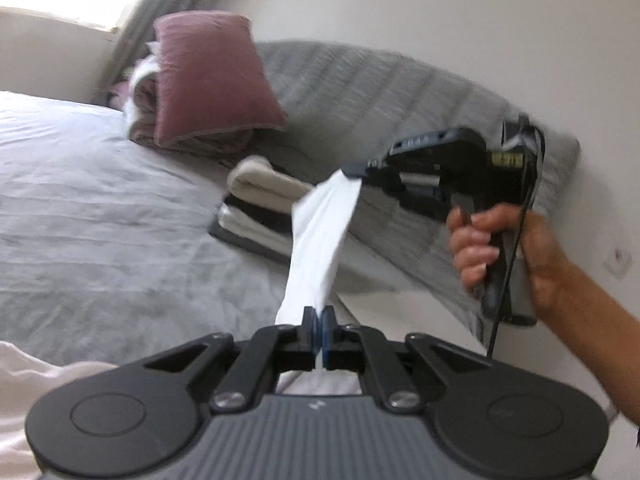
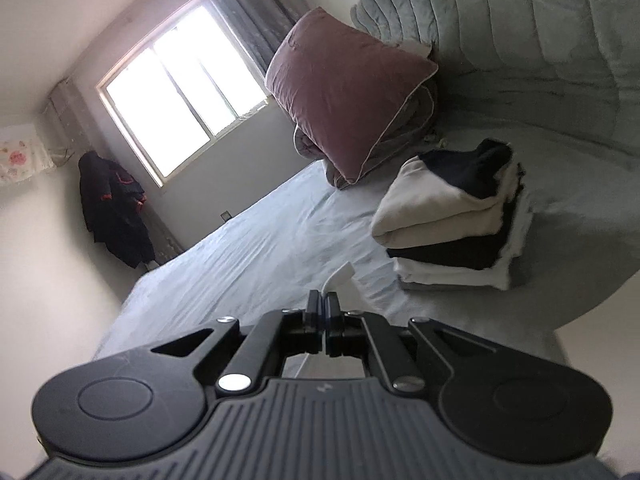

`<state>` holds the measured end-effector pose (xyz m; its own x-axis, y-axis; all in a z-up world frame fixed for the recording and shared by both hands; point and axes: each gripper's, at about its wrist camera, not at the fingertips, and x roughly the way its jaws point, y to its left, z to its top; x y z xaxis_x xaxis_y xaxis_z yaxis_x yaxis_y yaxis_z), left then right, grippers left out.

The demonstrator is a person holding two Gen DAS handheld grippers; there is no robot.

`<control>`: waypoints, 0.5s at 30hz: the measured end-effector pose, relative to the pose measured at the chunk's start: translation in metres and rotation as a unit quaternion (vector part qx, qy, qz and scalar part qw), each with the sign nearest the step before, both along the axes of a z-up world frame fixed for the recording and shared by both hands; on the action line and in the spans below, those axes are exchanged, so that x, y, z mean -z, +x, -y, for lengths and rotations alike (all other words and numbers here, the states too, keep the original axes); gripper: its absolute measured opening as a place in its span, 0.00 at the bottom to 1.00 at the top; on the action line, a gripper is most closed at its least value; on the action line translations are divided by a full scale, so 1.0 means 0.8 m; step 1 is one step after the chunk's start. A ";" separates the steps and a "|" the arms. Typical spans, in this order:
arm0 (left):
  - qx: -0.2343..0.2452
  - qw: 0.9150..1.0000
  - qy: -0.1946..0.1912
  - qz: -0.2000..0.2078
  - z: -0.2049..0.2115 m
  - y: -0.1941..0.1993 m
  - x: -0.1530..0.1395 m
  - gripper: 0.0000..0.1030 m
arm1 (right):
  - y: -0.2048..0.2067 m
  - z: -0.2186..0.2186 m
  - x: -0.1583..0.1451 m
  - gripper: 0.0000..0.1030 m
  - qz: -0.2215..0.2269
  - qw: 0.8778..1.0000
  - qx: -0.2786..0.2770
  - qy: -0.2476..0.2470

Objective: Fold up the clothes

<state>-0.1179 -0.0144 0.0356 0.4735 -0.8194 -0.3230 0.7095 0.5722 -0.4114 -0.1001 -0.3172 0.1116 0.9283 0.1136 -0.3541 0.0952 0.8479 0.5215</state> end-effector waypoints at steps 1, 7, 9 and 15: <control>0.011 1.000 0.007 -0.002 0.004 -0.004 0.003 0.02 | -0.008 0.003 0.003 0.02 -0.001 1.000 0.001 -0.006; 0.055 0.997 0.039 -0.037 0.027 -0.013 0.031 0.02 | -0.070 0.025 0.035 0.02 -0.019 0.998 0.017 -0.051; 0.067 0.995 0.056 -0.046 0.036 -0.016 0.041 0.02 | -0.089 0.034 0.052 0.02 -0.030 0.998 0.026 -0.058; 0.103 0.988 0.104 -0.056 0.064 -0.030 0.068 0.02 | -0.136 0.061 0.106 0.02 -0.073 0.994 0.053 -0.063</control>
